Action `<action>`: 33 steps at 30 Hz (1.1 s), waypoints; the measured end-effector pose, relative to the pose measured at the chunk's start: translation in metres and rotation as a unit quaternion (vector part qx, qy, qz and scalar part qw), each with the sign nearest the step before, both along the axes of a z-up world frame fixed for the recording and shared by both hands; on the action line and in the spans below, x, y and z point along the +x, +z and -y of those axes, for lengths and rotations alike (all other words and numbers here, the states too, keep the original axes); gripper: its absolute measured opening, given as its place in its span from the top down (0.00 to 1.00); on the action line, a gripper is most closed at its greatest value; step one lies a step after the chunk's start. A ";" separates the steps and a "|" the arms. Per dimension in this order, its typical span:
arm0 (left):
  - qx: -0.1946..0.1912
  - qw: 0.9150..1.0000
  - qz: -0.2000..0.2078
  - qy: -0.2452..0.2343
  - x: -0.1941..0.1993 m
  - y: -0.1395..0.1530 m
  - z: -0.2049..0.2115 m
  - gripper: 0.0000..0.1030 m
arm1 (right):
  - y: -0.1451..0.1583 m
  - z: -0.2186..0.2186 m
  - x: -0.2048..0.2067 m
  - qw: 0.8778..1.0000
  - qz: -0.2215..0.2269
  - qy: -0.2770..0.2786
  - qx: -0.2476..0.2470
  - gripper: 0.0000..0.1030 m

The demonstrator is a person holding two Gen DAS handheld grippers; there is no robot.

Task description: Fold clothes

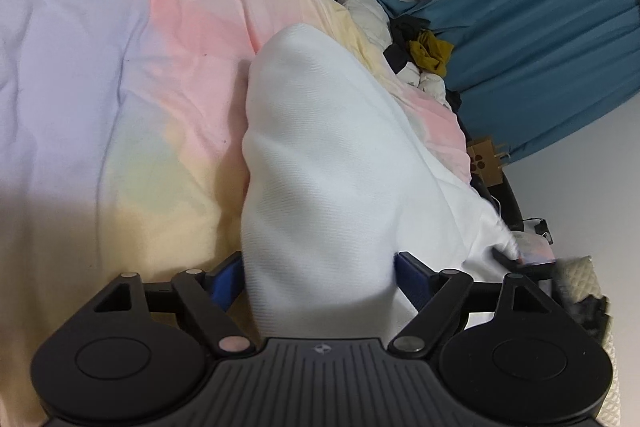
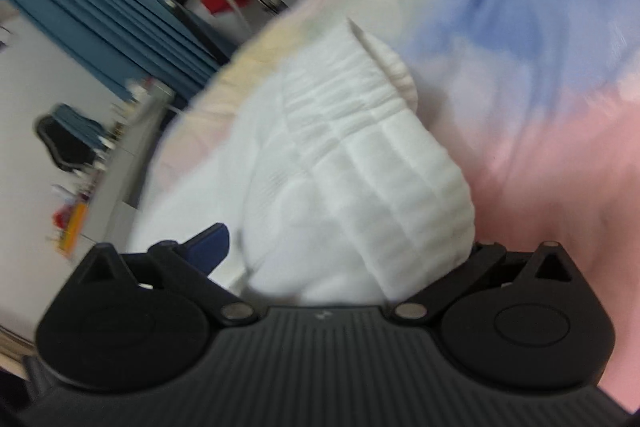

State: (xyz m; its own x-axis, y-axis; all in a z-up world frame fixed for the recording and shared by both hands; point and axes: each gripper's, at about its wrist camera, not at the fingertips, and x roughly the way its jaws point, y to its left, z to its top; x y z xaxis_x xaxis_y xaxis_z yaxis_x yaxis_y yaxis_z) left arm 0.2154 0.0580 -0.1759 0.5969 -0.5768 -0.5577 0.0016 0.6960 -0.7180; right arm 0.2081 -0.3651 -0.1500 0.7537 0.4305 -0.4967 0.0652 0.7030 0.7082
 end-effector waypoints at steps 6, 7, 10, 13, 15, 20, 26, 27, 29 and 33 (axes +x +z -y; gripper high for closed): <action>0.007 1.000 -0.002 0.001 -0.002 -0.005 0.001 0.21 | 0.017 -0.004 0.000 1.000 0.018 0.006 -0.015 0.00; 0.010 1.000 -0.001 0.001 -0.002 -0.005 0.002 0.19 | 0.014 -0.004 0.001 1.000 0.010 -0.002 -0.016 0.00; 0.021 1.000 0.004 0.005 -0.003 -0.005 0.003 0.19 | 0.014 -0.013 0.004 0.999 0.004 -0.006 -0.039 0.00; 0.027 1.000 0.005 0.013 -0.002 -0.006 0.004 0.19 | 0.026 -0.029 -0.006 0.995 0.042 0.000 -0.095 0.00; 0.032 0.999 0.006 0.011 -0.002 -0.006 0.006 0.19 | 0.035 -0.039 -0.016 0.988 0.072 -0.002 -0.136 0.00; 0.027 1.000 0.000 0.014 0.002 0.000 0.007 0.24 | 0.045 -0.084 -0.031 0.942 0.182 0.048 -0.277 0.00; -0.022 0.998 -0.048 0.027 0.016 -0.003 -0.001 0.26 | 0.033 -0.113 -0.035 0.894 0.200 0.067 -0.396 0.00; -0.028 0.997 -0.058 0.029 0.019 -0.005 -0.003 0.30 | 0.032 -0.114 -0.035 0.890 0.199 0.066 -0.404 0.00; -0.013 0.997 -0.062 0.036 0.021 -0.002 0.000 0.47 | 0.031 -0.110 -0.034 0.896 0.193 0.059 -0.396 0.00; 0.005 0.996 -0.063 0.058 0.018 0.013 0.002 0.71 | 0.031 -0.100 -0.031 0.910 0.174 0.047 -0.372 0.00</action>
